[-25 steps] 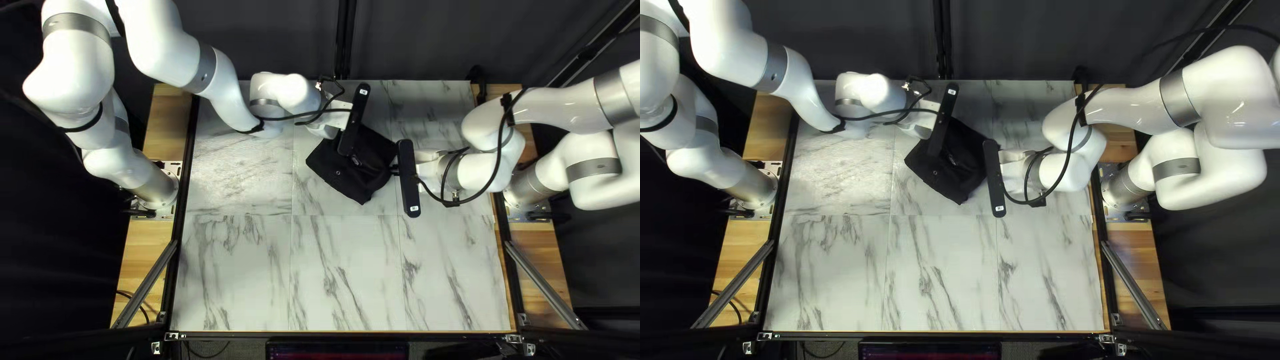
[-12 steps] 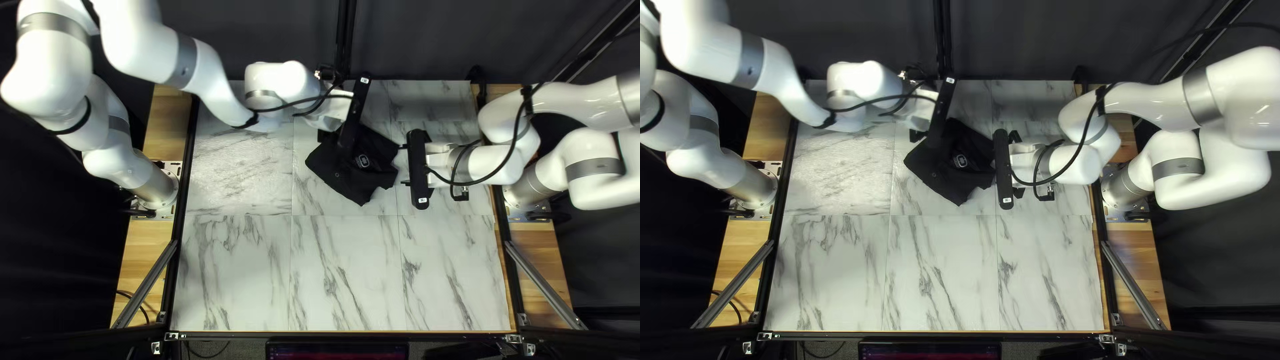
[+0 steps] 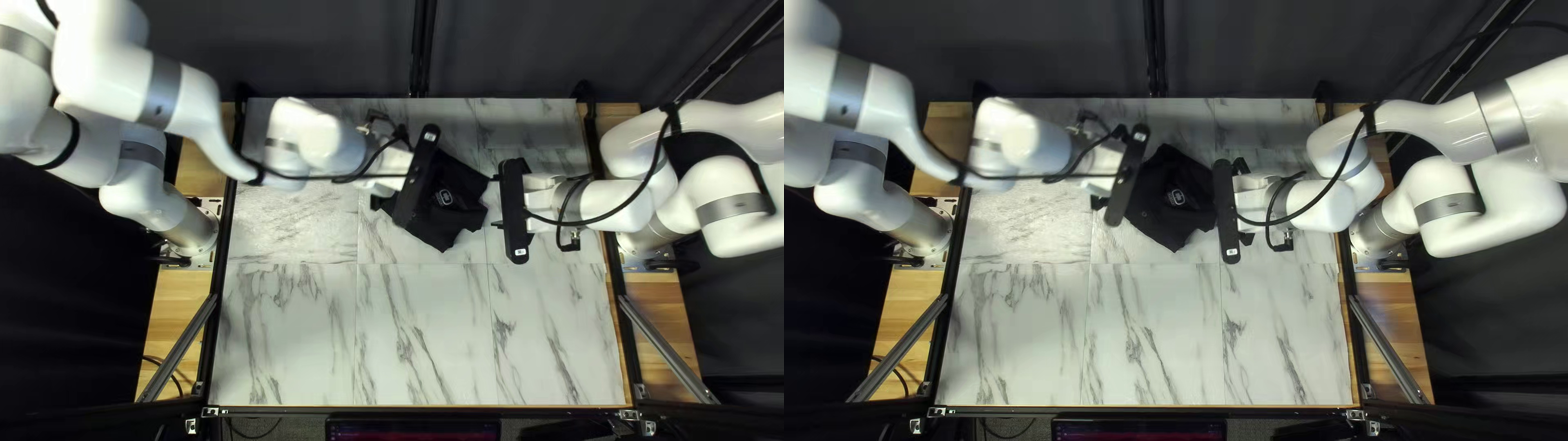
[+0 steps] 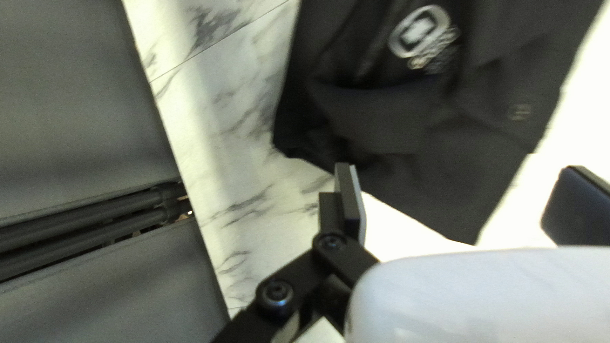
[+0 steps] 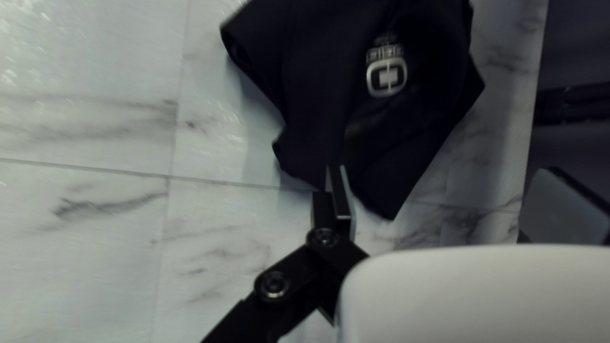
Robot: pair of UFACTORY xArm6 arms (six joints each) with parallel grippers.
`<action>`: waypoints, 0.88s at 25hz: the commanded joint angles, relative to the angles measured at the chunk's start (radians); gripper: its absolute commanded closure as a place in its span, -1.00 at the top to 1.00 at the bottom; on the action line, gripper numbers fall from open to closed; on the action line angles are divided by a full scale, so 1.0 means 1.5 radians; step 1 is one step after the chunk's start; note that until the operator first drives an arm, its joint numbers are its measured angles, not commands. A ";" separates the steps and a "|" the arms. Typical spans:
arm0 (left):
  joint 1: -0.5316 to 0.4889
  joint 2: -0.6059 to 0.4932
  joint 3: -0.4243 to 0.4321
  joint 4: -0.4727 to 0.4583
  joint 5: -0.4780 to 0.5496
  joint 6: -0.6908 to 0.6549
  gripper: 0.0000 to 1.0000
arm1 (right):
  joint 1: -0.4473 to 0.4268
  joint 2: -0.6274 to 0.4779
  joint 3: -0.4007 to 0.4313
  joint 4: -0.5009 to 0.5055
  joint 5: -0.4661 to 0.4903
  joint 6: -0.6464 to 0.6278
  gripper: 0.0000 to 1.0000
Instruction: Fold t-shirt
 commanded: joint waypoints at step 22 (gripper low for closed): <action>0.191 -0.258 -0.073 -0.350 0.318 0.323 1.00 | -0.044 -0.355 -0.131 0.311 0.337 -0.272 1.00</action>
